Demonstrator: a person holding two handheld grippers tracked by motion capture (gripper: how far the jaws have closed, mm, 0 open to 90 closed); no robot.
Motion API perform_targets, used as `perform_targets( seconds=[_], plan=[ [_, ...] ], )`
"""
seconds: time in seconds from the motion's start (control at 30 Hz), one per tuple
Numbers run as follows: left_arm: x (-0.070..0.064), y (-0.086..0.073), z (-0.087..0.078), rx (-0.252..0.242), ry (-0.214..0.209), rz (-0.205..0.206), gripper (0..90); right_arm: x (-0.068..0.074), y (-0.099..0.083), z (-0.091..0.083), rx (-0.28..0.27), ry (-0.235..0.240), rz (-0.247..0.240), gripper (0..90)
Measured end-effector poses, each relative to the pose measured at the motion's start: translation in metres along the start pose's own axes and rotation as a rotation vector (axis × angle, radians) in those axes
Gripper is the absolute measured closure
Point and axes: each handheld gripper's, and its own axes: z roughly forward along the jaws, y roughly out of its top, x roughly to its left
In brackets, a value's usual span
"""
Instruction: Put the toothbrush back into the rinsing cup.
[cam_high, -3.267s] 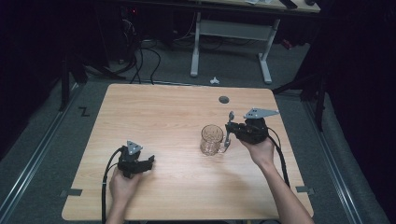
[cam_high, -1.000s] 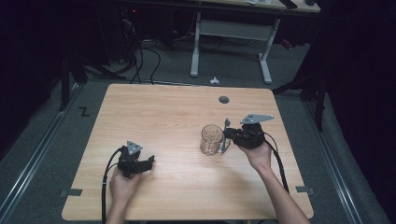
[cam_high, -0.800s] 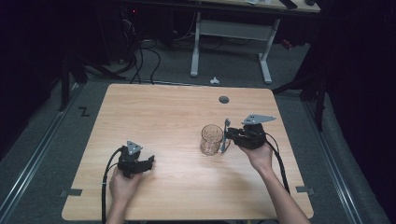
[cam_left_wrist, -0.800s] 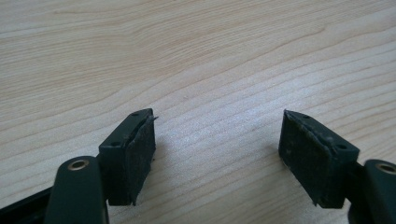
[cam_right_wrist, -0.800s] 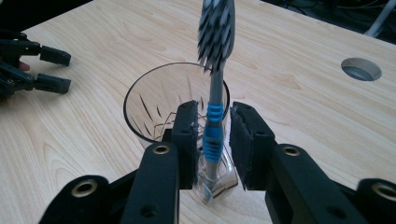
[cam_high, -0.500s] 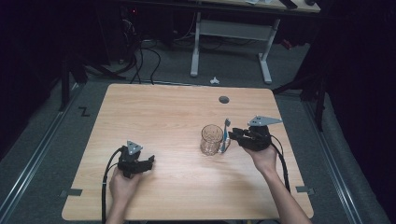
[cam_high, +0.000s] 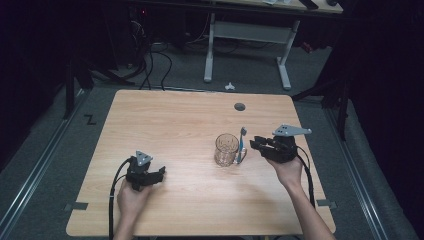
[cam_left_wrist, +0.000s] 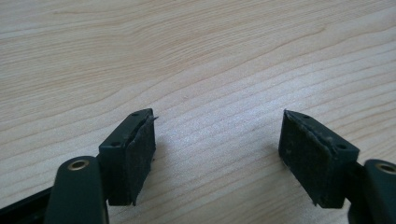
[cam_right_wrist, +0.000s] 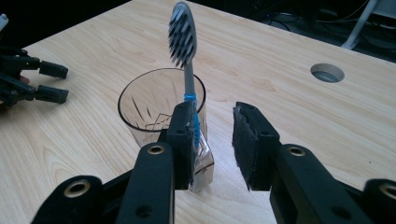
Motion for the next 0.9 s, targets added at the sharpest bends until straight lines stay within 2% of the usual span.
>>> perform_targets(
  seconds=[0.53, 0.9],
  plan=[
    [0.000, 0.000, 0.000, 0.000, 0.000, 0.000, 27.8, -0.004, -0.008, -0.015, -0.018, -0.011, 0.023, 68.8],
    [0.000, 0.000, 0.000, 0.000, 0.000, 0.000, 27.8, -0.003, -0.012, -0.020, -0.015, -0.014, 0.018, 68.7]
  ],
)
